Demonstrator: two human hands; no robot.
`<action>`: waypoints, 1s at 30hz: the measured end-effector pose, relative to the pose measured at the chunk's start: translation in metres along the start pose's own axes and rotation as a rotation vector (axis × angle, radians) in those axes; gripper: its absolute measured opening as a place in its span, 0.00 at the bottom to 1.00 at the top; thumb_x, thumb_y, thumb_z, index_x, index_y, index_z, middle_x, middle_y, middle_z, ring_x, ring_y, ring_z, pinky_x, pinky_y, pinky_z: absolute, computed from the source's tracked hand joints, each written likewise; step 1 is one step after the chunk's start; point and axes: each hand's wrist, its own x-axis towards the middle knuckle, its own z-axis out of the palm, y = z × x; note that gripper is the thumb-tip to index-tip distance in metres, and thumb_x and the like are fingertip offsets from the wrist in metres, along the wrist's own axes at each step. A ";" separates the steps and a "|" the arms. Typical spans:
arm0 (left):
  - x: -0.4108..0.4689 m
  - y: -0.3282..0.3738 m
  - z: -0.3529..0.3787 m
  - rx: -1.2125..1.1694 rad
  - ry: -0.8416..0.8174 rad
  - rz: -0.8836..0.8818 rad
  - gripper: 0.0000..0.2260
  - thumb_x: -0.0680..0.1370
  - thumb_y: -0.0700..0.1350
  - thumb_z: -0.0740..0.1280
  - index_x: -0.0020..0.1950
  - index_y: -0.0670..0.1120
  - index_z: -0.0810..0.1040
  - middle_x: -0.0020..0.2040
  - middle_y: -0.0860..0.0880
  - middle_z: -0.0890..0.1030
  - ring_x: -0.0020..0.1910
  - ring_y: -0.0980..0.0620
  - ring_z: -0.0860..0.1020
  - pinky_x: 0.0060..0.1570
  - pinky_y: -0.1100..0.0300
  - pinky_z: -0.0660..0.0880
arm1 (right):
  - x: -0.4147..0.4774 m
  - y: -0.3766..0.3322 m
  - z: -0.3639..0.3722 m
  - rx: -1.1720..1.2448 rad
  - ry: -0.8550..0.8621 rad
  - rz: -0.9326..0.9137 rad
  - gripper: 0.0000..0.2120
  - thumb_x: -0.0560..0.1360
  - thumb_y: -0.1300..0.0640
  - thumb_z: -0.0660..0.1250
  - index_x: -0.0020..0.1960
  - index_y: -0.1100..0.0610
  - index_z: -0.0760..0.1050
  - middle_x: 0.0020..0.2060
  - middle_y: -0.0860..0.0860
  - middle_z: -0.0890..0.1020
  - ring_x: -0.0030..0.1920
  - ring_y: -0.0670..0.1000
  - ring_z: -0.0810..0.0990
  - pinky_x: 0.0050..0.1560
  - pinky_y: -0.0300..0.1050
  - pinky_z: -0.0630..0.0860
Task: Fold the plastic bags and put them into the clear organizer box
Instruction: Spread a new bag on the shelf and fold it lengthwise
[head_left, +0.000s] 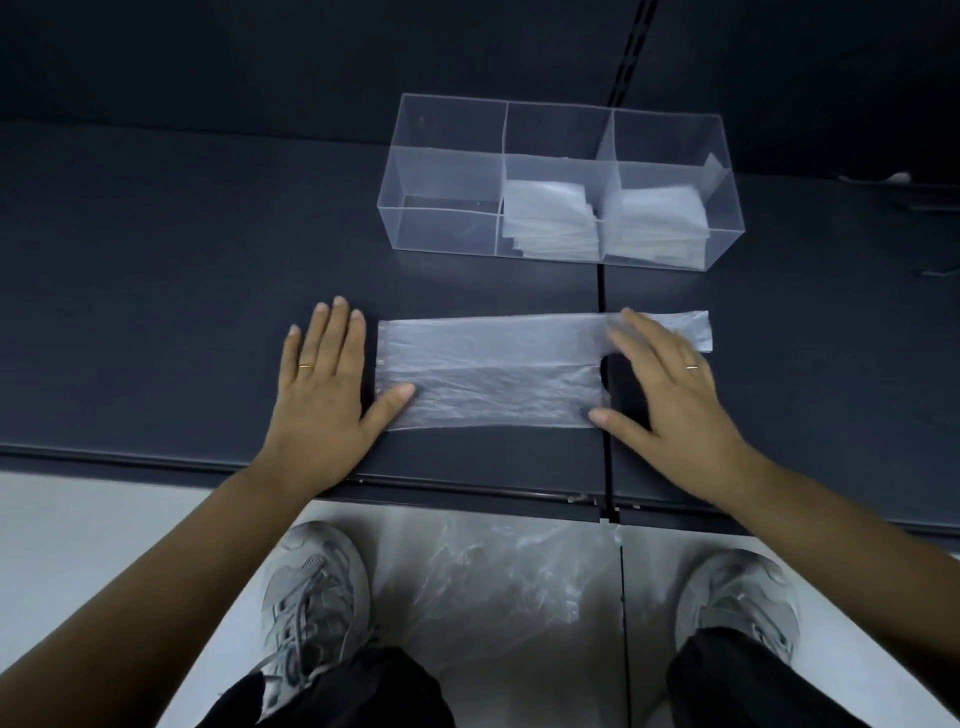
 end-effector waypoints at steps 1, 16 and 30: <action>-0.002 0.009 -0.003 -0.039 0.030 0.076 0.43 0.75 0.70 0.42 0.78 0.39 0.54 0.79 0.42 0.52 0.78 0.47 0.47 0.76 0.50 0.42 | -0.004 0.000 -0.002 0.052 0.048 -0.023 0.29 0.72 0.44 0.69 0.69 0.53 0.69 0.71 0.50 0.65 0.71 0.50 0.61 0.70 0.50 0.55; -0.006 0.074 0.024 -0.234 0.144 0.400 0.23 0.73 0.48 0.74 0.63 0.37 0.78 0.65 0.43 0.77 0.64 0.44 0.76 0.63 0.47 0.72 | 0.005 -0.014 -0.017 0.358 -0.142 0.046 0.07 0.77 0.61 0.66 0.41 0.52 0.74 0.45 0.45 0.73 0.48 0.45 0.73 0.54 0.37 0.67; -0.006 0.071 0.023 -0.233 0.133 0.387 0.23 0.74 0.53 0.71 0.63 0.40 0.79 0.64 0.46 0.78 0.63 0.47 0.76 0.62 0.52 0.71 | 0.015 -0.020 -0.005 0.123 -0.128 -0.038 0.03 0.75 0.59 0.69 0.42 0.54 0.78 0.44 0.47 0.75 0.48 0.48 0.72 0.55 0.43 0.63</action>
